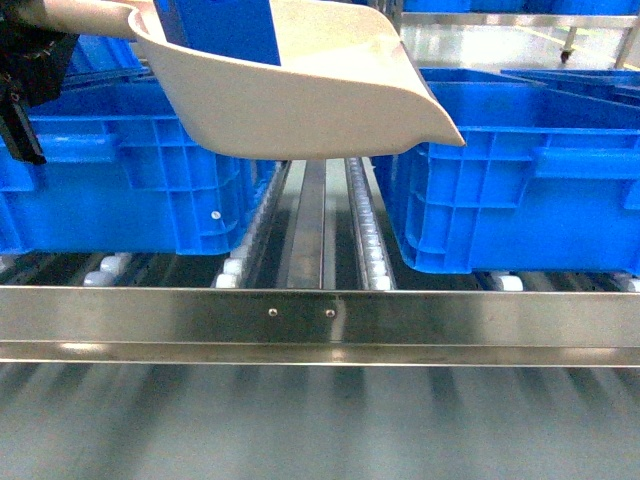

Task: Place part in tray to right shelf

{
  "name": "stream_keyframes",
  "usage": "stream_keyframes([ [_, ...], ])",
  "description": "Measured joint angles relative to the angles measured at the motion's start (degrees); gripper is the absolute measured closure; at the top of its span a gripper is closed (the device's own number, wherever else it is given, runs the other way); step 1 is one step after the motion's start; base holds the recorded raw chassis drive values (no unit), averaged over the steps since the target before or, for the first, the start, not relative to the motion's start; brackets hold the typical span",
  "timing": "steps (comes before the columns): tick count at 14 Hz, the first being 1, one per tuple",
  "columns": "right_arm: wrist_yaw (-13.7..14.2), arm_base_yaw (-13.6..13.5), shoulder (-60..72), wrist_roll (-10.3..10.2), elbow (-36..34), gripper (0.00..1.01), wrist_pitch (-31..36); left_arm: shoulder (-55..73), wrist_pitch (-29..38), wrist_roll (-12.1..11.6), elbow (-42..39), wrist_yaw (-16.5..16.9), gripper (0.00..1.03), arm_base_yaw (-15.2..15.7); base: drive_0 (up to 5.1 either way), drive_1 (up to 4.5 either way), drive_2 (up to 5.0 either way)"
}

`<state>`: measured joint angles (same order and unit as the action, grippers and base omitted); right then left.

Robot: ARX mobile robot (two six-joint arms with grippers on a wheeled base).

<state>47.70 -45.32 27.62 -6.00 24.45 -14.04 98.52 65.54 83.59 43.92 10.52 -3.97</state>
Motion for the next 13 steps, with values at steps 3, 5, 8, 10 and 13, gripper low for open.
stream_keyframes([
  [3, 0.0, 0.0, 0.0, 0.0, 0.0, 0.03, 0.0, 0.0, 0.02, 0.0, 0.0, -0.02, 0.89, 0.0, 0.0, 0.0, 0.0],
  [5, 0.0, 0.0, 0.0, 0.0, 0.0, 0.03, 0.0, 0.0, 0.02, 0.0, 0.0, 0.0, 0.89, 0.0, 0.0, 0.0, 0.0],
  [8, 0.0, 0.0, 0.0, 0.0, 0.0, 0.03, 0.0, 0.0, 0.02, 0.0, 0.0, 0.0, 0.89, 0.0, 0.0, 0.0, 0.0],
  [10, 0.0, 0.0, 0.0, 0.0, 0.0, 0.03, 0.0, 0.0, 0.02, 0.0, 0.0, -0.02, 0.89, 0.0, 0.0, 0.0, 0.0],
  [13, 0.0, 0.0, 0.0, 0.0, 0.0, 0.03, 0.0, 0.0, 0.02, 0.0, 0.0, -0.02, 0.89, 0.0, 0.0, 0.0, 0.0],
])
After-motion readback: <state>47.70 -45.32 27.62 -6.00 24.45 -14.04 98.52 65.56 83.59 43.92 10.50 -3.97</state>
